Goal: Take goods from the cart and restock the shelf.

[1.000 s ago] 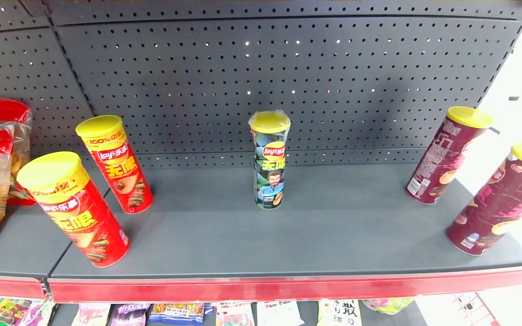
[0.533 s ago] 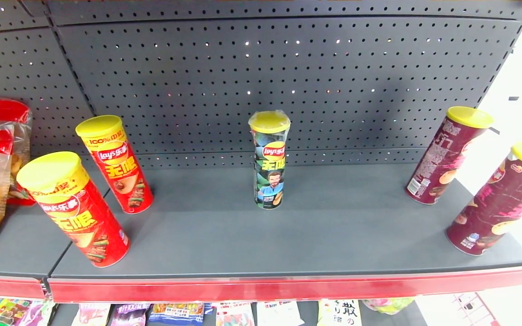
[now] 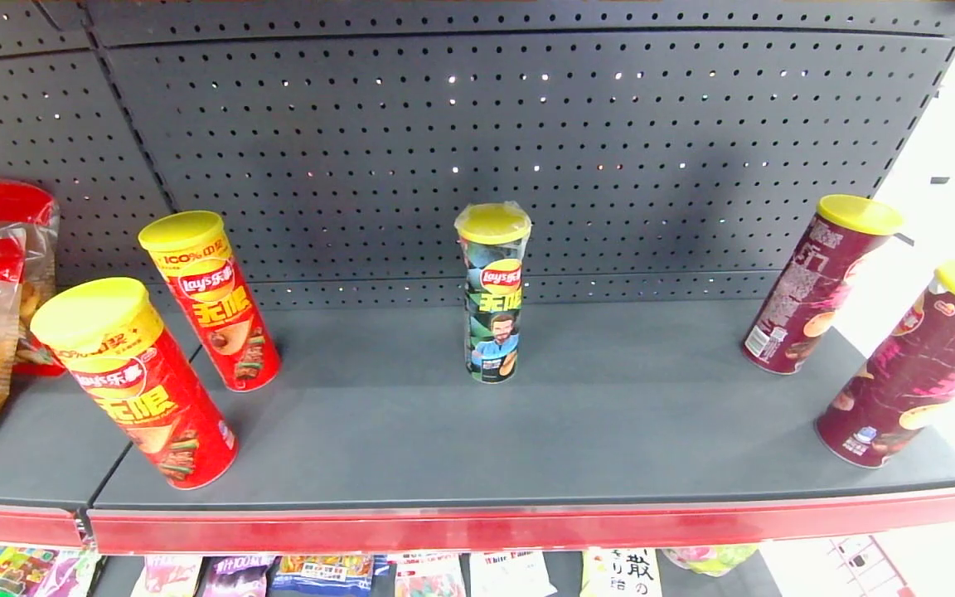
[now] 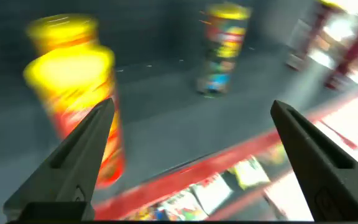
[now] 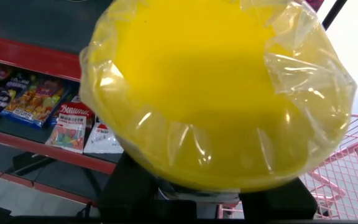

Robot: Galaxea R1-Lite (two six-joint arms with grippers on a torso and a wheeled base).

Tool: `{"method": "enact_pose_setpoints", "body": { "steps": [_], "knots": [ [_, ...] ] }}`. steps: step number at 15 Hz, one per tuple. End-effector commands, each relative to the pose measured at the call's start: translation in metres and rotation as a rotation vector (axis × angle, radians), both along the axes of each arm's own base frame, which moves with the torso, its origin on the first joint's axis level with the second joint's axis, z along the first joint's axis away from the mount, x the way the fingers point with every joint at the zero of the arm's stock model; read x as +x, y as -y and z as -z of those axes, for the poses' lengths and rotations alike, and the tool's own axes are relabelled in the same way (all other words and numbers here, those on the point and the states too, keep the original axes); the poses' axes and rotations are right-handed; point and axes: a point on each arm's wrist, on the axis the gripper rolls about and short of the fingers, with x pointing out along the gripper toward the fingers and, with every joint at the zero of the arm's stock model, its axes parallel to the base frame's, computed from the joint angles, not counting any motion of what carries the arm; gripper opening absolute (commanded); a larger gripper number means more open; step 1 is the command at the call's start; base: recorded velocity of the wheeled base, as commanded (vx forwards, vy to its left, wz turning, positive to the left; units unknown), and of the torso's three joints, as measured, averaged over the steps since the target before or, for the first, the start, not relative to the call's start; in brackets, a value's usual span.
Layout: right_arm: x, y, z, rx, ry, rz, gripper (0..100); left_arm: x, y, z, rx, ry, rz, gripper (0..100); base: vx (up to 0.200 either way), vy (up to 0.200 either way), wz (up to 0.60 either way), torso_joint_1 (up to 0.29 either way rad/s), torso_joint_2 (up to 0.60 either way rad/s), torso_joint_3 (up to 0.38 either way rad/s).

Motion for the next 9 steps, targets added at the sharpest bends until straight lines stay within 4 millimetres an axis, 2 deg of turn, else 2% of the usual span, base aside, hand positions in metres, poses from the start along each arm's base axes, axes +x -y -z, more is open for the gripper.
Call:
{"method": "enact_pose_setpoints", "body": {
  "steps": [1, 3, 4, 6, 7, 9],
  "knots": [
    [0.0, 0.0, 0.001, -0.001, -0.002, -0.001, 0, 0.088, 0.043, -0.029, 0.114, -0.123, 0.319, 100, 0.0, 0.0, 0.0, 0.0, 0.0, 0.0],
    [0.001, 0.0, 0.003, 0.0, -0.006, -0.001, 0, 0.135, 0.071, -0.038, 0.13, -0.152, 0.368, 100, 0.0, 0.0, 0.0, 0.0, 0.0, 0.0],
    [0.0, 0.0, 0.003, 0.0, -0.005, 0.0, 0, 0.172, 0.09, -0.037, 0.16, -0.179, 0.376, 100, 0.0, 0.0, 0.0, 0.0, 0.0, 0.0],
    [0.0, 0.0, 0.001, 0.0, 0.0, 0.0, 0, 0.216, 0.111, -0.025, 0.237, -0.188, 0.39, 100, 0.0, 0.0, 0.0, 0.0, 0.0, 0.0],
    [0.0, 0.0, 0.001, 0.002, 0.001, 0.002, 0, 0.233, 0.119, -0.019, 0.272, -0.18, 0.391, 100, 0.0, 0.0, 0.0, 0.0, 0.0, 0.0],
    [0.0, 0.0, -0.001, 0.004, 0.005, 0.001, 0, 0.254, 0.132, -0.016, 0.299, -0.172, 0.387, 100, 0.0, 0.0, 0.0, 0.0, 0.0, 0.0]
  ]
}}
